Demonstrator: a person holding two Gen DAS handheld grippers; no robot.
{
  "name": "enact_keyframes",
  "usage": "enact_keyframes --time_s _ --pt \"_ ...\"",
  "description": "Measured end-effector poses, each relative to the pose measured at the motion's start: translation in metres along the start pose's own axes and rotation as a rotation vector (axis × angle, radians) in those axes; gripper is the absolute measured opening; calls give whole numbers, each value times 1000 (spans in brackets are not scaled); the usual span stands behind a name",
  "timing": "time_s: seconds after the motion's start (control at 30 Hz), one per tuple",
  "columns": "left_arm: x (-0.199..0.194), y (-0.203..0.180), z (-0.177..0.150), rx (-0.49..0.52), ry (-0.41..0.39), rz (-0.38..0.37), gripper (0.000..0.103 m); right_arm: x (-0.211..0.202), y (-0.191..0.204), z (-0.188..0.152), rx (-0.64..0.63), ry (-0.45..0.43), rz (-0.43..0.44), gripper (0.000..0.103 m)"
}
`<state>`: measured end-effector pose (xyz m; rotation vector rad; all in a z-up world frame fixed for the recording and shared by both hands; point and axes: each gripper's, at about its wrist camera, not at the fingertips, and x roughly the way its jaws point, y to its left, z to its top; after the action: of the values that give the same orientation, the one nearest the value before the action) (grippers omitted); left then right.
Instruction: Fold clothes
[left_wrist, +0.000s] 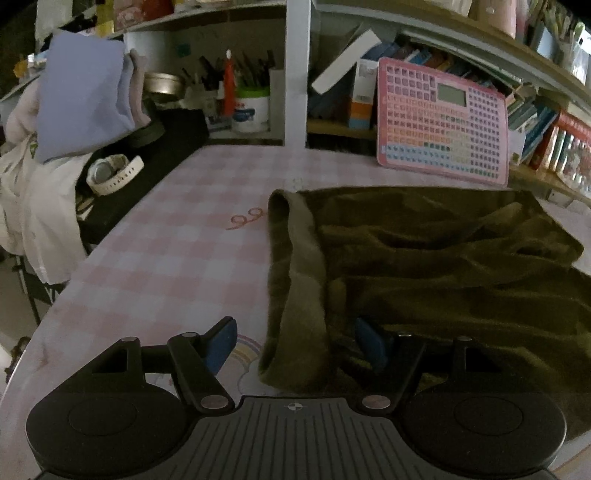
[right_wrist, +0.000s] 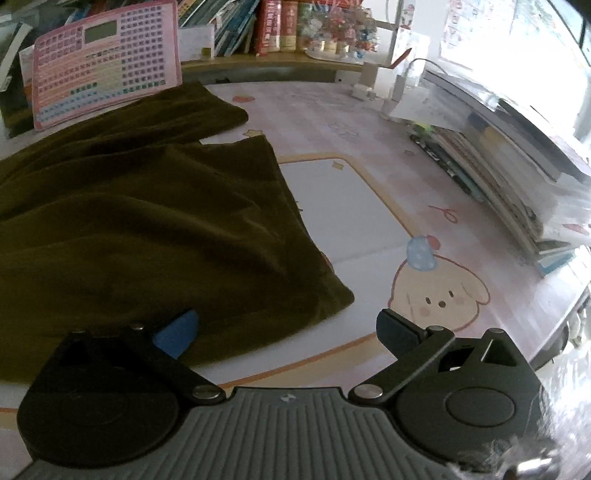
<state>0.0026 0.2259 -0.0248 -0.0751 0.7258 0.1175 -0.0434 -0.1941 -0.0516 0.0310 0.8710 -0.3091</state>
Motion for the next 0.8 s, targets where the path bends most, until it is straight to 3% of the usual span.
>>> enact_keyframes --time_s 0.47,0.8 --pt "-26 -47 -8 18 -9 44 73 21 -36 17 -29 -22 17 103" --pt "-64 -82 -27 4 -14 91 73 -6 -47 4 -68 -45 165 103"
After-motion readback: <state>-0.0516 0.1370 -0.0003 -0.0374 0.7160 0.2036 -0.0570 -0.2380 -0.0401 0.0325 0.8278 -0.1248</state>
